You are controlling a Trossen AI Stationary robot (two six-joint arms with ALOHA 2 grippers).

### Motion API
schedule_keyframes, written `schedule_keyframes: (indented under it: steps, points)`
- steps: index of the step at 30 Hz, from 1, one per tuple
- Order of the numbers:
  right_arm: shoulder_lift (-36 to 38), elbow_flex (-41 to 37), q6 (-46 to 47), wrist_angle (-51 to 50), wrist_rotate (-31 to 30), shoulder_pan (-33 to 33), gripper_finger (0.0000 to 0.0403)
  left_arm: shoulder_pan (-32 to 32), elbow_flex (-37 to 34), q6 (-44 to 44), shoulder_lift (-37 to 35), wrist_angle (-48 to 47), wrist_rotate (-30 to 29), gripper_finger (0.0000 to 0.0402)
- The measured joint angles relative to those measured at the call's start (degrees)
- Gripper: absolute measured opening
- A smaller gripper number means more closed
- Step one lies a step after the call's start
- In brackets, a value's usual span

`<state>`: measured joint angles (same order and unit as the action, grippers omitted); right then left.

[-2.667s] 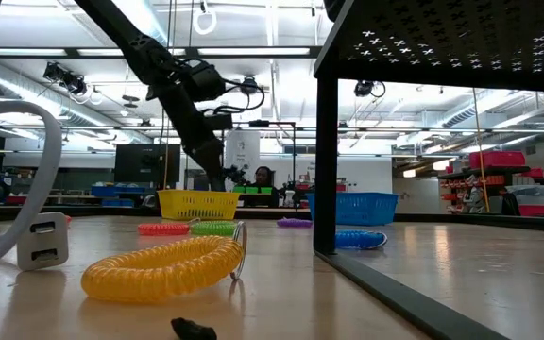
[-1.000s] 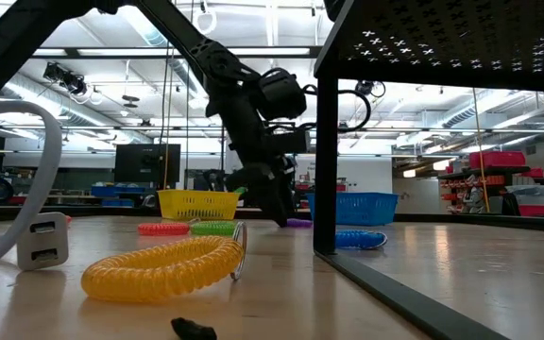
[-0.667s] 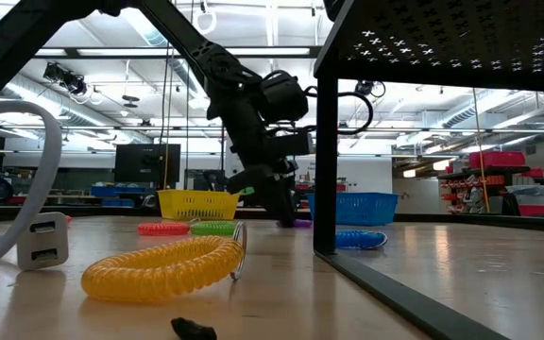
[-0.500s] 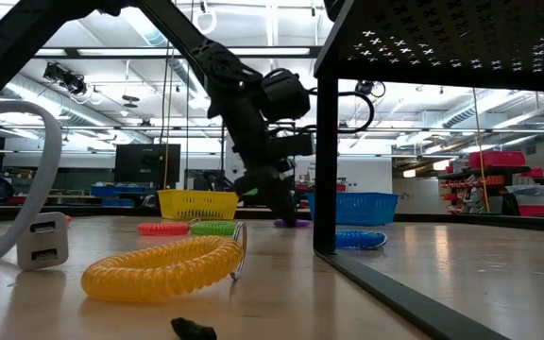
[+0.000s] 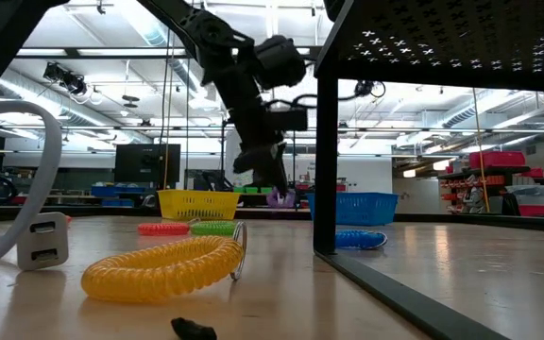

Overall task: Pick & Place Office Desk Supplies
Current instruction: Put the violet spring keychain into the blue basket

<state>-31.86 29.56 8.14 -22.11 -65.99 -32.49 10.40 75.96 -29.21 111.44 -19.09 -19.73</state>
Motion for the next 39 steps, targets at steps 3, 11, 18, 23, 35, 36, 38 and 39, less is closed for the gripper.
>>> schedule_keyframes:
  steps: [3, 11, 18, 23, 35, 36, 38, 39]
  points:
    - [0.0, 0.0, 0.0, 0.0, 0.3, 0.0, 0.0176, -0.3, 0.0, -1.7, -1.6, 0.6, -2.9, 0.0003]
    - [0.0, 0.0, 0.0, 0.0, 0.5, 0.0, 0.0176, -1.0, 0.1, -11.3, -3.6, 11.0, -2.7, 0.0003]
    - [0.0, 0.0, 0.0, 0.0, 0.9, 0.0, 0.0176, 2.2, 0.1, -18.8, -3.6, 18.7, 4.1, 0.0003]
    - [0.0, 0.0, 0.0, 0.0, 1.5, 0.0, 0.0176, 6.1, 0.1, -20.3, -3.6, 20.2, 12.0, 0.0002]
    - [0.0, 0.0, 0.0, 0.2, 1.8, 0.0, 0.0176, 10.0, 0.1, -21.7, -1.8, 27.0, 28.9, 0.0002]
    - [0.0, 0.0, 0.0, 0.4, 1.8, 0.0, 0.0176, 10.1, 0.1, -21.7, -1.3, 27.5, 28.8, 0.0002]
    - [0.0, 0.0, 0.0, 0.5, 1.8, 0.0, 0.0176, 10.3, 0.1, -21.7, -0.5, 28.0, 28.9, 0.0003]
    - [0.0, 0.0, 0.0, 0.6, 1.8, 0.0, 0.0176, 10.3, 0.1, -21.7, 0.1, 28.0, 29.1, 0.0004]
